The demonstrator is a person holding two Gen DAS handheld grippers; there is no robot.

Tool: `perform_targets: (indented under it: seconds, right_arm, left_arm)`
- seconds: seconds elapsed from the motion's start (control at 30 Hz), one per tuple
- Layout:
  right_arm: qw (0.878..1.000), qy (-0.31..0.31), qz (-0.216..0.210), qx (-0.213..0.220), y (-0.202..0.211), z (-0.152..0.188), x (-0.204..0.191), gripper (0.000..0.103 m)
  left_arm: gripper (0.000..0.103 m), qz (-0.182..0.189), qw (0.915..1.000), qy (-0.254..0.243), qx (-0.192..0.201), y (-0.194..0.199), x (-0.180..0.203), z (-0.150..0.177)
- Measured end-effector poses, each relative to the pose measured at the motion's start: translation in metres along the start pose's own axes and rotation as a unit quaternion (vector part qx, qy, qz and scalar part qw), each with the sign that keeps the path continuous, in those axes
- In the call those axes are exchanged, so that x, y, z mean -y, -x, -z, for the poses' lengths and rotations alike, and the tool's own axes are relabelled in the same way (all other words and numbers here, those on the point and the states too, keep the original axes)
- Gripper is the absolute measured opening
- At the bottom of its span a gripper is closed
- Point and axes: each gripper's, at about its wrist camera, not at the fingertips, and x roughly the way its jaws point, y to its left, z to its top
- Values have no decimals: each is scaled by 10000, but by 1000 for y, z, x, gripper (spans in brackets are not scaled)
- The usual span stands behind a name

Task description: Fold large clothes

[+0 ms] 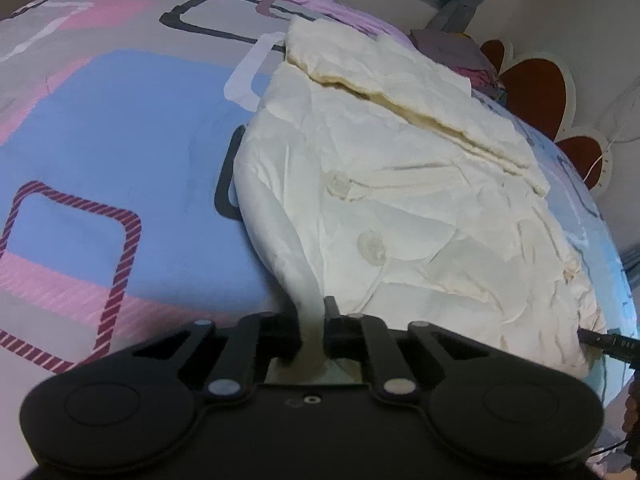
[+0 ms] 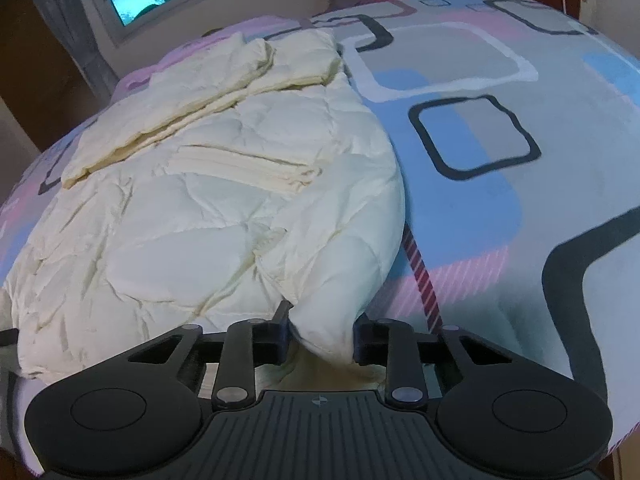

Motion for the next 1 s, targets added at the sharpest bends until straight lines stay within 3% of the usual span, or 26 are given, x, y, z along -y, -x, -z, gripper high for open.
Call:
perform_targets:
  seconds: [0.3, 0.53, 1.0]
  right_arm:
    - [9991, 119, -287, 274, 23, -27, -13, 24]
    - [9966, 305, -410, 652, 35, -66, -31, 24]
    - [9920, 451, -491, 1071, 16, -146, -39, 22]
  left_arm:
    - [6, 209, 9993, -5, 319, 23, 8, -19]
    - [5, 446, 9959, 3, 786, 34, 26, -56]
    - [5, 392, 9882, -22, 1481, 18, 51, -124]
